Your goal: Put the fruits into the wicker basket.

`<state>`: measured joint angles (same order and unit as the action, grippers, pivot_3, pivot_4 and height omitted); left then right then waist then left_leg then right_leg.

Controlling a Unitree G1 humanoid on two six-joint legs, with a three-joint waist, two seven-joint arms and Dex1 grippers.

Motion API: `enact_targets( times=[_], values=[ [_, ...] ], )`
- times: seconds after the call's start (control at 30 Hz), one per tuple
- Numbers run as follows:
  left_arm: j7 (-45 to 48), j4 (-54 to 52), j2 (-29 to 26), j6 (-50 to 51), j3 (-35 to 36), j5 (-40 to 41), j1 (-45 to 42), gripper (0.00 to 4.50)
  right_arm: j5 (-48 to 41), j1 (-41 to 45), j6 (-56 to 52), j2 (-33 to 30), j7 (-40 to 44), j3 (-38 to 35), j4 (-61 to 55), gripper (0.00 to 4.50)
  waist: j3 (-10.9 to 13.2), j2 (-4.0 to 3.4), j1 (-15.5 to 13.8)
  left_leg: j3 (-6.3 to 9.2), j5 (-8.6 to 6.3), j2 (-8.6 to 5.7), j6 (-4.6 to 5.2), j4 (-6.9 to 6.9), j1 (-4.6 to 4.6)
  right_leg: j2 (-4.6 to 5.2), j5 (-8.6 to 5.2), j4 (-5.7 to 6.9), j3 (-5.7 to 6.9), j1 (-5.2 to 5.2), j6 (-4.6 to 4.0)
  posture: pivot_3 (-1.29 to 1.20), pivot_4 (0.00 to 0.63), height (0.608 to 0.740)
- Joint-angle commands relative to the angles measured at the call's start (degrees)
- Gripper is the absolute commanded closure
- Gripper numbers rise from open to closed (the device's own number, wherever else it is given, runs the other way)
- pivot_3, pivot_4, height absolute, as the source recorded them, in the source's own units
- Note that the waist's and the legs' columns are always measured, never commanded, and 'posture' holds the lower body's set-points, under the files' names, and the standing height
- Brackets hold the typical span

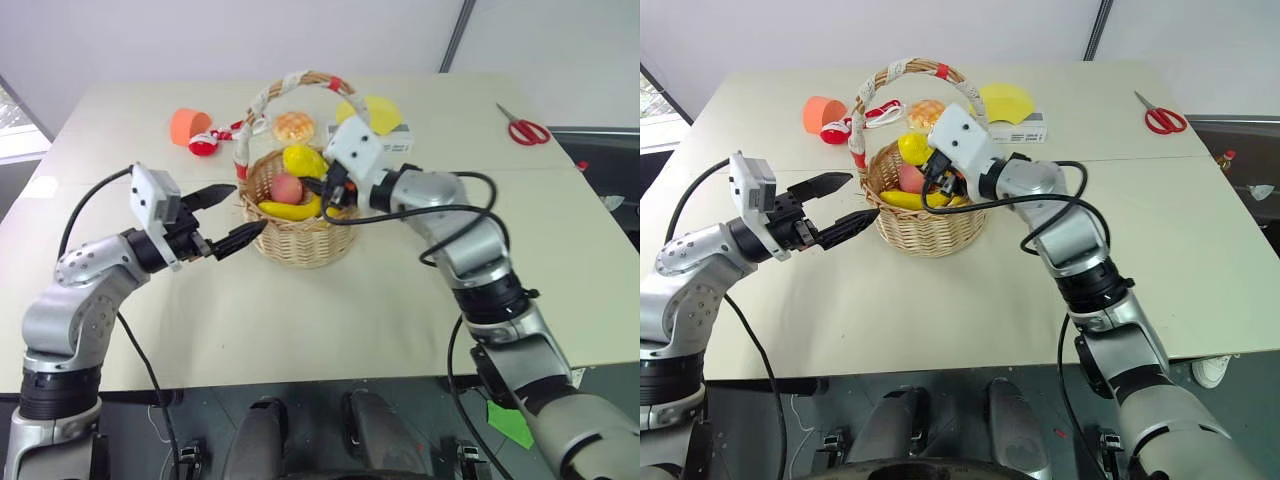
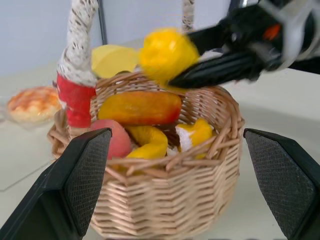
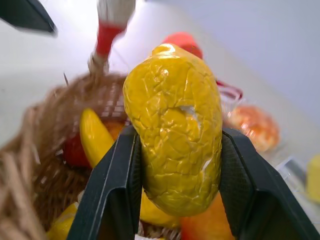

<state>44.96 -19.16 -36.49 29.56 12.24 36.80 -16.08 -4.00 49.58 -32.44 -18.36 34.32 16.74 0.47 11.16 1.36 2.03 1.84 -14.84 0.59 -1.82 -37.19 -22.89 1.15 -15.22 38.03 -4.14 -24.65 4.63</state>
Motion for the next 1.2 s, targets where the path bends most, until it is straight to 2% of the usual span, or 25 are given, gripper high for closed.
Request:
enact_targets(
  times=[0.03, 0.07, 0.2, 0.4, 0.47, 0.57, 0.63, 0.83, 0.87, 0.93, 1.07, 1.1, 1.13, 1.2],
  values=[
    [-1.00, -3.38, -0.04, -0.43, 1.18, 0.79, 0.75, 0.00, 0.21, 2.26, 2.83, 1.02, -1.23, -2.51, -1.88, 0.68, 0.00, 0.00, 0.27, 0.01, 0.00, 0.01, 0.00, 0.00, -0.01, 0.01, 0.00, 0.01, 0.01, -0.01, 0.00, 0.00, 0.150, 0.740],
    [-1.17, -3.53, -0.02, -0.36, 1.16, 0.85, 0.91, 0.00, -0.02, 1.97, 3.07, 0.90, -1.25, -3.14, -3.18, 0.22, 0.00, 0.00, 0.37, 0.01, 0.00, 0.02, 0.00, 0.00, -0.01, 0.01, 0.00, 0.02, 0.01, -0.02, 0.00, 0.00, 0.150, 0.740],
    [-1.59, -3.58, 0.18, -0.22, 1.02, 1.02, 0.95, 0.00, -5.46, -3.11, 3.18, -3.17, 4.82, -6.29, -14.55, 0.22, 0.00, 0.00, 0.43, 0.03, 0.00, 0.08, 0.00, 0.01, 0.00, -0.05, 0.00, 0.05, 0.05, -0.03, 0.00, 0.00, 0.150, 0.740],
    [-1.44, -2.81, 1.03, -0.22, 0.36, 1.71, -0.08, 0.00, -18.48, -12.56, -6.19, -8.87, 9.45, -16.00, -24.95, 0.22, 0.00, 0.00, 0.47, 0.04, 0.00, 0.09, 0.01, -0.02, 0.01, -0.09, 0.00, 0.03, 0.08, 0.01, 0.00, 0.00, 0.150, 0.740],
    [-1.13, -1.65, 1.45, -0.34, 0.14, 1.99, -1.25, 0.00, -19.35, -14.14, -9.20, -9.16, 6.31, -19.30, -22.76, 0.22, -0.01, 0.01, 0.43, 0.03, 0.00, 0.10, 0.01, -0.03, 0.09, -0.15, 0.00, 0.04, 0.08, 0.11, 0.00, 0.00, 0.150, 0.740],
    [-0.64, -0.44, 2.01, -0.45, -0.34, 2.03, -2.59, 0.00, -15.43, -12.84, -7.66, -6.53, 0.18, -18.17, -16.72, 0.22, -0.01, 0.01, 0.69, -0.06, 0.00, 0.13, 0.01, 0.00, 0.34, -0.25, 0.00, 0.06, -0.03, 0.23, 0.00, 0.00, 0.150, 0.740],
    [-0.54, 0.17, 2.47, -0.64, -0.94, 1.64, -3.39, 0.00, -12.32, -11.06, -4.65, -3.58, -3.87, -16.63, -11.55, 0.22, -0.01, 0.00, 0.89, -0.15, 0.00, 0.13, 0.01, 0.01, 0.38, -0.41, -0.01, 0.05, -0.05, 0.25, -0.02, 0.00, 0.150, 0.740],
    [-0.61, -0.02, 3.05, -0.59, -1.61, 1.66, -4.00, 0.00, -10.75, -4.30, 3.25, 5.79, -10.65, -18.00, 3.74, 0.22, 0.00, -0.01, 1.52, -0.15, 0.00, 0.25, 0.00, 0.11, 0.35, -0.54, 0.00, 0.09, -0.05, 0.17, -0.09, 0.00, 0.150, 0.740],
    [-0.72, -0.33, 3.03, -0.52, -1.49, 1.77, -3.83, 0.00, -10.96, -3.97, 3.92, 6.22, -10.60, -18.26, 4.63, 0.71, 0.00, -0.01, 1.55, -0.15, 0.00, 0.26, 0.00, 0.11, 0.35, -0.52, 0.00, 0.09, -0.06, 0.17, -0.09, 0.00, 0.150, 0.740],
    [-1.02, -1.15, 2.99, -0.29, -1.24, 2.07, -3.45, 0.00, -10.88, -3.96, 5.01, 6.28, -10.06, -17.98, 5.57, 1.42, 0.00, -0.01, 1.31, -0.13, 0.00, 0.28, 0.00, 0.11, 0.32, -0.47, 0.01, 0.08, -0.05, 0.17, -0.09, 0.00, 0.150, 0.740],
    [-1.57, -1.77, 3.01, -0.27, -0.86, 2.32, -2.92, 0.00, -12.14, -4.70, 5.05, 6.29, -9.38, -18.11, 4.93, 3.41, 0.00, -0.01, 1.03, -0.10, 0.00, 0.23, 0.00, 0.08, 0.26, -0.34, 0.01, 0.05, -0.05, 0.17, -0.07, 0.00, 0.150, 0.740],
    [-1.66, -1.88, 3.04, -0.25, -0.91, 2.34, -2.86, 0.00, -12.36, -4.94, 5.02, 6.29, -9.41, -18.31, 4.49, 4.17, 0.00, -0.01, 1.02, -0.09, 0.00, 0.23, 0.00, 0.08, 0.27, -0.34, 0.02, 0.05, -0.05, 0.17, -0.07, 0.00, 0.150, 0.740],
    [-1.69, -1.95, 3.06, -0.25, -0.97, 2.36, -2.85, 0.00, -12.47, -5.14, 5.08, 6.27, -9.54, -18.54, 4.04, 4.45, 0.00, -0.01, 1.02, -0.09, 0.00, 0.23, 0.00, 0.08, 0.27, -0.34, 0.02, 0.05, -0.05, 0.17, -0.07, 0.00, 0.150, 0.740],
    [-1.68, -1.93, 3.14, -0.22, -1.10, 2.45, -2.92, 0.00, -12.21, -5.59, 5.39, 5.96, -10.27, -19.01, 3.05, 4.45, 0.00, -0.01, 0.99, -0.09, 0.00, 0.24, 0.00, 0.08, 0.27, -0.36, 0.02, 0.05, -0.04, 0.17, -0.07, 0.00, 0.150, 0.740]
  ],
)
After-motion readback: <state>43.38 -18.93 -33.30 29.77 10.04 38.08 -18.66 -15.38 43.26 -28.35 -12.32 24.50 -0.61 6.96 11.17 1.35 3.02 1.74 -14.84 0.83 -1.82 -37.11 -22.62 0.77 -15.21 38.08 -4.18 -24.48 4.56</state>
